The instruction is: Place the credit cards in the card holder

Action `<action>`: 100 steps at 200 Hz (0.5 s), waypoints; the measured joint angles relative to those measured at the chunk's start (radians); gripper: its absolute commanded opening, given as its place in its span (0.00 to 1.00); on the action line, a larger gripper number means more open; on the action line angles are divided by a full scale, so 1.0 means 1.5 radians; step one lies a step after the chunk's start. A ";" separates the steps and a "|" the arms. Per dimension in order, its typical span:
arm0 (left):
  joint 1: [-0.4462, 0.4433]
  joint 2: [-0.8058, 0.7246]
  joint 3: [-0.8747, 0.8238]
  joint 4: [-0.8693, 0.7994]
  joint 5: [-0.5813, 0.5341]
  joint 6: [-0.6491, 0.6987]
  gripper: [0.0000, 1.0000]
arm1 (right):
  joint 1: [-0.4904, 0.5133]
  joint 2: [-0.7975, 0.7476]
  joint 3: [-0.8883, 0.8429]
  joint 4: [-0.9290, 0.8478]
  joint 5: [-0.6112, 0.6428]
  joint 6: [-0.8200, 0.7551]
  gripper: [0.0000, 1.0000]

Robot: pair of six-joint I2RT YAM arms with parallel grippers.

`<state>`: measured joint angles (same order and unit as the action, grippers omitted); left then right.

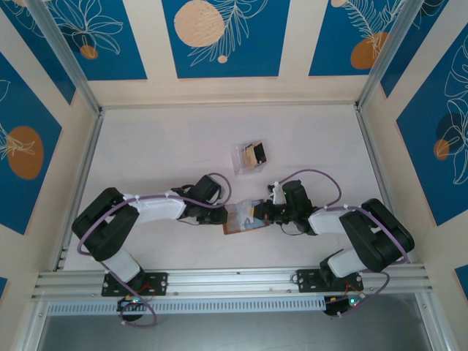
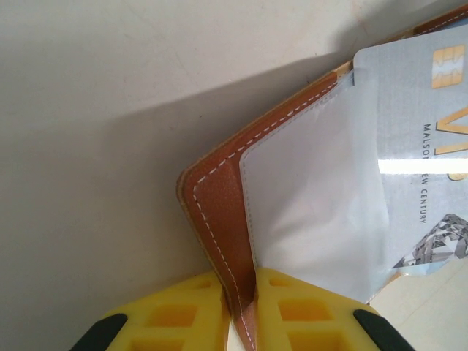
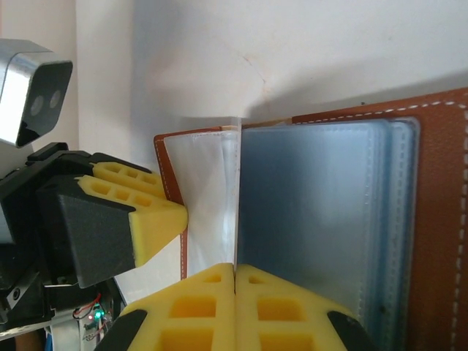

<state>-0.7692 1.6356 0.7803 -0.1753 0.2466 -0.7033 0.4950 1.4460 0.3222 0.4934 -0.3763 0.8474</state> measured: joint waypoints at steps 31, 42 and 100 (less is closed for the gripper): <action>0.000 0.000 0.001 -0.001 0.000 0.000 0.15 | 0.000 0.003 0.000 0.011 -0.012 0.002 0.00; 0.000 0.001 0.001 -0.001 0.000 0.002 0.15 | 0.000 0.004 -0.004 0.016 -0.016 0.005 0.00; 0.001 0.001 0.001 -0.001 0.000 0.005 0.15 | 0.000 0.036 -0.007 0.046 -0.037 0.009 0.00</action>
<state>-0.7685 1.6375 0.7818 -0.1768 0.2470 -0.6964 0.4950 1.5002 0.3111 0.5625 -0.4313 0.8612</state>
